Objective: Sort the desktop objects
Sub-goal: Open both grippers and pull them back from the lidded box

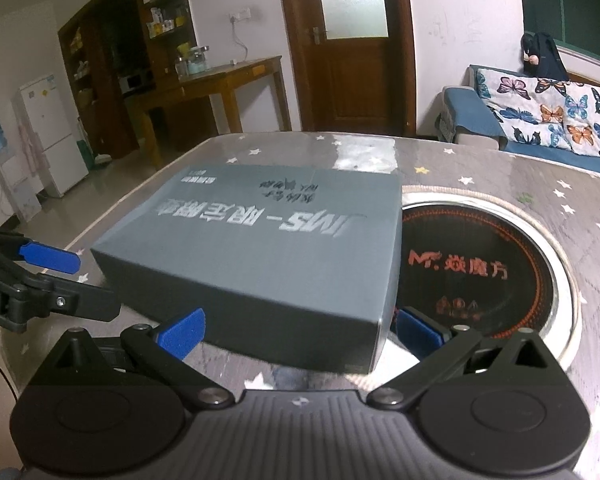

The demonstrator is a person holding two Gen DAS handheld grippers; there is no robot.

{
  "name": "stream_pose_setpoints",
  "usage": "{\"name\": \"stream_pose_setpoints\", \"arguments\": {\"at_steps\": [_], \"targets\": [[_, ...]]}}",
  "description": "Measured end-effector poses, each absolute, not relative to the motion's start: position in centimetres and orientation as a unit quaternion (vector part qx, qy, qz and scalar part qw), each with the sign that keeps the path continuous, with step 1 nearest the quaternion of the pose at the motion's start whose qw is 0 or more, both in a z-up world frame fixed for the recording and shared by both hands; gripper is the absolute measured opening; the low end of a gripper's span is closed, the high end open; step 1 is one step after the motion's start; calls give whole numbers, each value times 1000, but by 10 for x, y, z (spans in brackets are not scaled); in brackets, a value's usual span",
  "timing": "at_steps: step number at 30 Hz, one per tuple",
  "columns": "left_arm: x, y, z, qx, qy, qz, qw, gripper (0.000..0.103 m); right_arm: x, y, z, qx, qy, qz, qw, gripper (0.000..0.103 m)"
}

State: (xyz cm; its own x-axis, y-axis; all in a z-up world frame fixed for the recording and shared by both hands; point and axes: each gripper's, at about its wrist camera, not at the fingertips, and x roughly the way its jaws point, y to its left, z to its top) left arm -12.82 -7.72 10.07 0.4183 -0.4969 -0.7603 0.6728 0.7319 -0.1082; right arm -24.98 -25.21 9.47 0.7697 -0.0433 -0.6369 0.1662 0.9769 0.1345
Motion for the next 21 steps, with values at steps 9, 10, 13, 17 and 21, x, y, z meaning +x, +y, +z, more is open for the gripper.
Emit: {"name": "stream_pose_setpoints", "arguments": {"at_steps": [9,10,13,17,21], "targets": [[-159,-76,90,132,391,-344,843,103,-272,-242,87,81,336,-69,936,103],[-162,-77,89,134,391,-344,843,103,-274,-241,87,80,336,-70,936,103],[-169,-78,83,140,393,-345,841,103,-280,-239,83,81,335,-77,936,103],[-174,-79,77,141,400,-345,837,103,-285,-234,79,75,338,-84,934,103],[-181,-81,73,148,399,-348,836,103,-288,-228,75,53,343,-95,933,103]]}}
